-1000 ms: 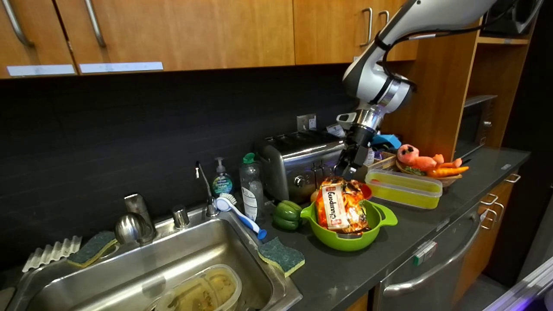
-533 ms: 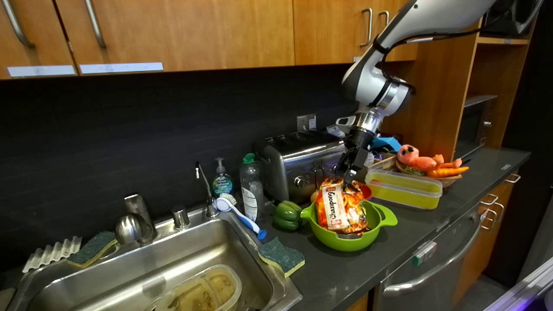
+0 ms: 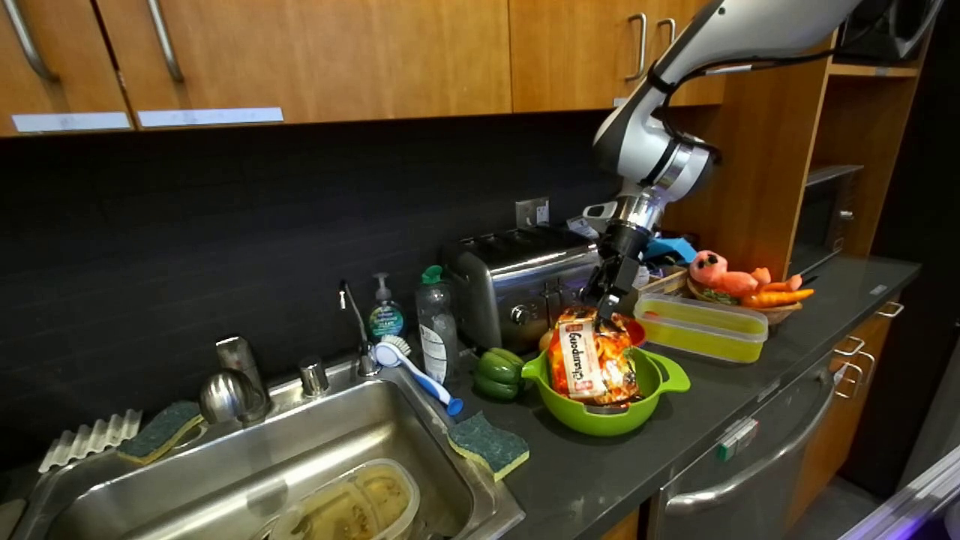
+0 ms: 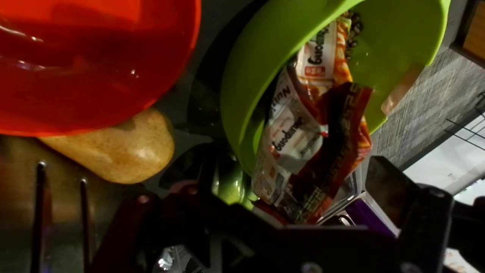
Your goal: Pick up the packet in the bowl then put it back inside
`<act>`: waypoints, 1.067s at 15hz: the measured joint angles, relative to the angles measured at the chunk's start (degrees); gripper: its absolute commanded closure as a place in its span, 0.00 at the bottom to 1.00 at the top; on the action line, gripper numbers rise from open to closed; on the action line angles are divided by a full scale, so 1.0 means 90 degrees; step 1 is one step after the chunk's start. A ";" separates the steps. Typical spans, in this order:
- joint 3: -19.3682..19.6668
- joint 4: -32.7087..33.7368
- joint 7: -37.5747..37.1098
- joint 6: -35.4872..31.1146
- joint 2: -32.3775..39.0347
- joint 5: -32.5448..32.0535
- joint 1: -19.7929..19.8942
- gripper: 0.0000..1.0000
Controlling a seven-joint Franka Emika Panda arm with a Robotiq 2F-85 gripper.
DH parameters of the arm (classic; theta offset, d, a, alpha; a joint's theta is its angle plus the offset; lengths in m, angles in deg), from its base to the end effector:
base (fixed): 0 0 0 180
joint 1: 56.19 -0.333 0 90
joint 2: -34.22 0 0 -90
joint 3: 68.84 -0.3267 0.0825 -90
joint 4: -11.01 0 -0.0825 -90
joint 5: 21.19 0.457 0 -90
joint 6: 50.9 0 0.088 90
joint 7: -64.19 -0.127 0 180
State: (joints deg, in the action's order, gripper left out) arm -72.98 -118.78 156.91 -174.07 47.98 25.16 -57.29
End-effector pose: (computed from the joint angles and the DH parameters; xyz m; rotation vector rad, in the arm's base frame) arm 0.5424 0.0936 0.1742 -2.0845 -1.3197 -0.2217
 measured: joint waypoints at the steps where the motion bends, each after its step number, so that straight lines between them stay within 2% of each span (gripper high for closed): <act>1: -0.0001 0.0000 0.0004 0.0000 0.0010 0.0000 0.0000 0.00; 7: -0.0086 0.0023 0.0123 0.0014 0.0226 0.0003 -0.0003 0.00; 8: -0.0101 0.0032 0.0153 0.0019 0.0264 0.0003 -0.0003 0.25; 10: -0.0125 0.0048 0.0212 0.0030 0.0316 0.0006 -0.0003 0.32; 14: -0.0167 0.0129 0.0320 0.0027 0.0360 0.0013 -0.0002 0.65; 16: -0.0178 0.0180 0.0357 0.0024 0.0361 0.0013 -0.0002 0.78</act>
State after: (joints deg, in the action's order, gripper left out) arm -74.58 -117.16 160.12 -173.85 51.23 25.27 -57.31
